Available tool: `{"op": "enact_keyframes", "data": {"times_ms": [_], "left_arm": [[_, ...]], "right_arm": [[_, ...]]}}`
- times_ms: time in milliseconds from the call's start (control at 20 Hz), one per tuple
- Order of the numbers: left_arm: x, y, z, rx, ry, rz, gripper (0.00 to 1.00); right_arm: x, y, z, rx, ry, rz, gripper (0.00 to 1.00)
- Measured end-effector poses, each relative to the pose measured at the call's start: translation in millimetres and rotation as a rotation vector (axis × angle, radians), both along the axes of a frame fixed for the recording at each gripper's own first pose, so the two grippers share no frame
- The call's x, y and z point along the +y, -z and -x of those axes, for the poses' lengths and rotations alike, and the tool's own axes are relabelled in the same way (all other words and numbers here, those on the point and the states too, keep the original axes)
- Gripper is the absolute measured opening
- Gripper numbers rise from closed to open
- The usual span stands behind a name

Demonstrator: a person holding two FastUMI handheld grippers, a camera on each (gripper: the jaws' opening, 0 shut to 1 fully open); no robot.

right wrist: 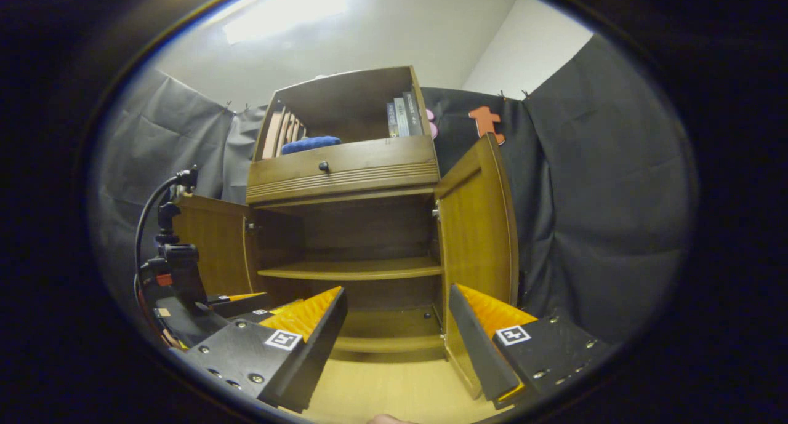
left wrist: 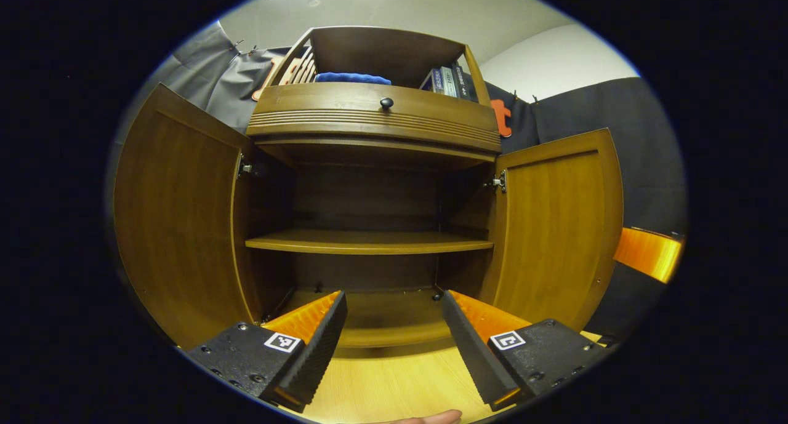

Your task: Open the right door of the double-door shoe cabinet with the right hand, and open the left door with the left hand.

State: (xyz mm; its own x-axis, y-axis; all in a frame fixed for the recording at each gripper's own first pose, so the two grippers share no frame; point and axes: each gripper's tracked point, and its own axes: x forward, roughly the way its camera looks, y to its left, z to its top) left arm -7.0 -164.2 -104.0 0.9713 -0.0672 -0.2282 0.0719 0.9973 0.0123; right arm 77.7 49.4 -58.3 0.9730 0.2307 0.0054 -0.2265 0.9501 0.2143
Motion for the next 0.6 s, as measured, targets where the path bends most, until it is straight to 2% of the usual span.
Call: {"op": "enact_keyframes", "data": {"times_ms": [100, 150, 200, 250, 350, 400, 600], "left_arm": [[-1.4, -0.3, 2.5, -0.006, -0.002, 0.004, 0.94], [-3.3, -3.2, 4.0, -0.017, 0.007, 0.000, 0.96], [-8.1, -4.8, 5.4, -0.017, 0.026, -0.012, 0.93], [-11.3, -7.2, 6.5, -0.025, 0.044, -0.018, 0.93], [-5.2, -10.2, 9.4, -0.036, 0.027, -0.016, 0.94], [-3.8, -12.5, 9.0, -0.041, 0.023, -0.017, 0.96], [2.7, -18.2, 9.4, -0.052, 0.000, 0.021, 0.96]], "right_arm": [[8.0, 4.1, 4.8, -0.004, -0.010, 0.009, 0.99], [10.6, 6.6, 5.6, -0.005, -0.012, 0.016, 0.99], [11.9, 8.3, 6.8, -0.008, -0.010, 0.024, 0.99], [12.3, 10.3, 7.2, -0.008, -0.005, 0.032, 0.94], [13.1, 12.1, 8.2, -0.002, -0.001, 0.037, 0.94], [12.8, 11.6, 9.6, 0.001, -0.003, 0.034, 0.99], [8.7, 9.5, 14.5, 0.005, -0.003, 0.016, 0.99]]}}
